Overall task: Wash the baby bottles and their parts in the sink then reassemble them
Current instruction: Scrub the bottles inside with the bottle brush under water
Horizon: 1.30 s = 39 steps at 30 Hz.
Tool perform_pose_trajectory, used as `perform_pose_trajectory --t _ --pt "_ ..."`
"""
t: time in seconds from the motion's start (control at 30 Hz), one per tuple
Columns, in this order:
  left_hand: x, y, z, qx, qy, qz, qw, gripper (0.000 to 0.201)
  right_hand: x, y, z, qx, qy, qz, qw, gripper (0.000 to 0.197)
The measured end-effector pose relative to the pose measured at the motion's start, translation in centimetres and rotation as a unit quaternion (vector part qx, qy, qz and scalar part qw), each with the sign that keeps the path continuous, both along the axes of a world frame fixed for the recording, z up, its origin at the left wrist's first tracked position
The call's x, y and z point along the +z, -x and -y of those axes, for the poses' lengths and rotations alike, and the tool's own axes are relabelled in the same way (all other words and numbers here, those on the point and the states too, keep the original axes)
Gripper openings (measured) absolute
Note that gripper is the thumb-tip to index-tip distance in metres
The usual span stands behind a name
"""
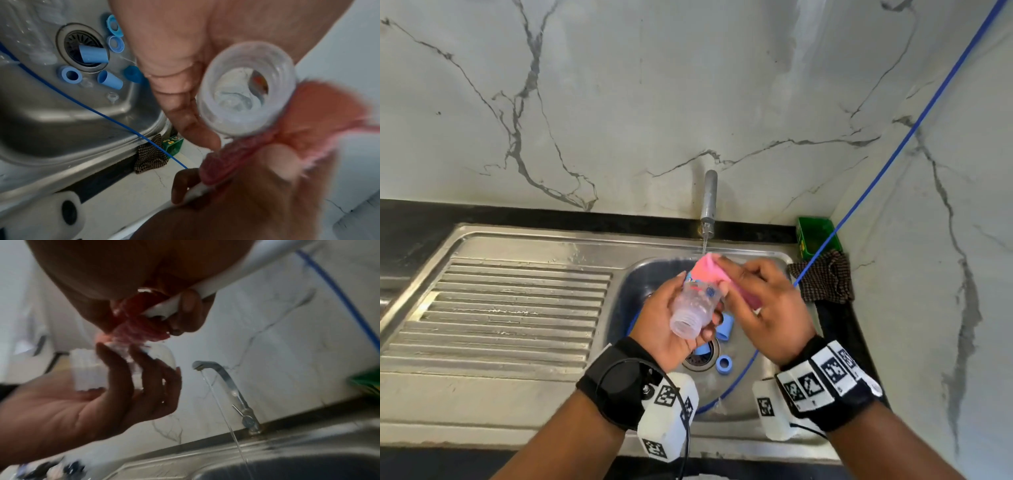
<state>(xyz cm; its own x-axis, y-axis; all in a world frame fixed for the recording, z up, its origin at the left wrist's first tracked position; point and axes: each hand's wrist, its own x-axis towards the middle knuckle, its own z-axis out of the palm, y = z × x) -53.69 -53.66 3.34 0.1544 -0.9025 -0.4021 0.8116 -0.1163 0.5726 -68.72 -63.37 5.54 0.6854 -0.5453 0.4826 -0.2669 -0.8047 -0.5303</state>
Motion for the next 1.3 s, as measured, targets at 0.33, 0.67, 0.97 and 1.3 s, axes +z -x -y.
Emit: perform_pose_trajectory --t 0.33,0.67,0.97,1.3 --pt "0.0 0.7 0.1 0.008 0.005 -0.018 1.0 0.047 -0.7 0.6 -0.5 0.094 0.056 -0.032 0.993 0.044" --pt "0.6 -1.8 -1.9 -0.029 0.024 -0.013 0.999 0.049 -0.4 -1.0 -2.7 0.102 0.083 -0.058 0.99 0.042" --pt "0.1 -3.8 -2.1 -0.044 0.021 -0.054 0.997 0.045 -0.7 -2.1 -4.0 0.044 0.034 -0.034 0.998 0.043" --pt "0.3 -4.0 -1.9 -0.052 0.045 0.007 0.998 0.049 0.2 -3.4 -3.3 -0.047 0.016 0.013 0.999 0.043"
